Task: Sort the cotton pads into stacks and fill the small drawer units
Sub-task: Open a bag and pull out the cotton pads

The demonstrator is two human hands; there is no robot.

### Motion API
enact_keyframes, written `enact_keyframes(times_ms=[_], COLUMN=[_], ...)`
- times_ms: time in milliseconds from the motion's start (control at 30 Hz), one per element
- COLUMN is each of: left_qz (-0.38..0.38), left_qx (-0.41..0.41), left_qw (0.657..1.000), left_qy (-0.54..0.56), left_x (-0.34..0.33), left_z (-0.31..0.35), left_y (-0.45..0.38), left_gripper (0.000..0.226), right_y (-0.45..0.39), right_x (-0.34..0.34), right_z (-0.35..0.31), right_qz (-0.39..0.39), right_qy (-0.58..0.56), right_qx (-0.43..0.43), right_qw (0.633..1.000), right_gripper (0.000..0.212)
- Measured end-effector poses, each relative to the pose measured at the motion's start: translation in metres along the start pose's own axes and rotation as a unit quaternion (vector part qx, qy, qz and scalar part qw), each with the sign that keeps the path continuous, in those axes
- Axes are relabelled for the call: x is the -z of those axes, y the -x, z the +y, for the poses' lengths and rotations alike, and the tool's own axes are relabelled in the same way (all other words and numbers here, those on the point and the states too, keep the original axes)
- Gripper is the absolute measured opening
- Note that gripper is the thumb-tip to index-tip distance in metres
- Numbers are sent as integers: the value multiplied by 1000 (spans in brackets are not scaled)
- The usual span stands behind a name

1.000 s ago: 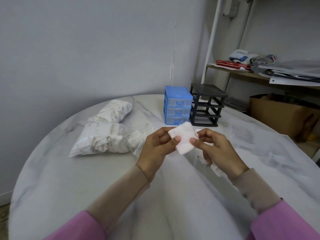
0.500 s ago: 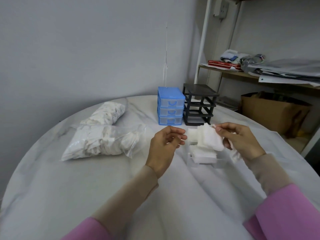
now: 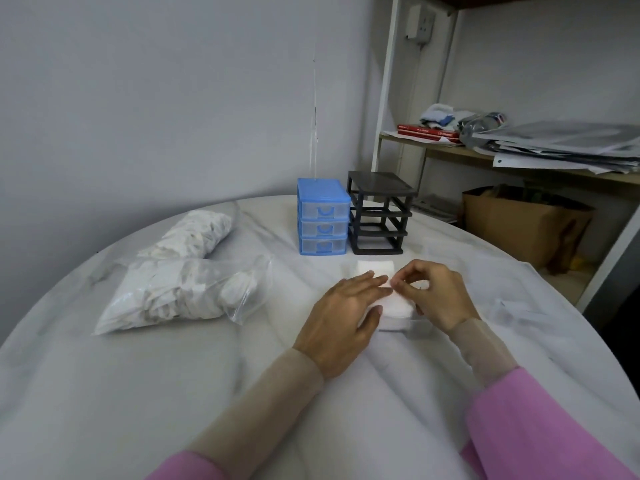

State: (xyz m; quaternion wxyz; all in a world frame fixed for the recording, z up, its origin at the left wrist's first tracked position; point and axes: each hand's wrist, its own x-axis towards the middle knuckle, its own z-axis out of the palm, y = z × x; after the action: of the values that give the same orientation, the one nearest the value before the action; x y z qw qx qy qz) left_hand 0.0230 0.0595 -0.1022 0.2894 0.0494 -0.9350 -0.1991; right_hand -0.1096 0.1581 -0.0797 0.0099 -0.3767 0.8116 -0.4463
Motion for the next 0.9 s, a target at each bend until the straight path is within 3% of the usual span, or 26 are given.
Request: enact_keyframes(times_ms=[100,333,467,633,800,900], left_qz=[-50,-72,-74,-31,71,94], left_qx=[-9,-1,2,5,53,115], left_qw=[998,997,997,999,986,942], left_qy=[-35,-22,-13,30,145,300], left_x=[-10,-12,-12,-9,-1,5], left_z=[1,-2,-2,1,7,11], left_y=[-3,-2,-2,-1,-2,-6], left_gripper=[40,41,41,43,31,20], right_y=[-1,-1,-2,-3,3,7], right_x=[-1,6,9,22,22,16], right_z=[2,0,-7,-18,-27,-33], right_qz=[18,-21,33,77,19,-45], right_qy=[6,50,-102,-282,-383,-447], right_qx=[6,13,-43,-91,-81,-59], right_qw=[1000,998,993,952,920,892], right_gripper=[4,11,15,33,50,51])
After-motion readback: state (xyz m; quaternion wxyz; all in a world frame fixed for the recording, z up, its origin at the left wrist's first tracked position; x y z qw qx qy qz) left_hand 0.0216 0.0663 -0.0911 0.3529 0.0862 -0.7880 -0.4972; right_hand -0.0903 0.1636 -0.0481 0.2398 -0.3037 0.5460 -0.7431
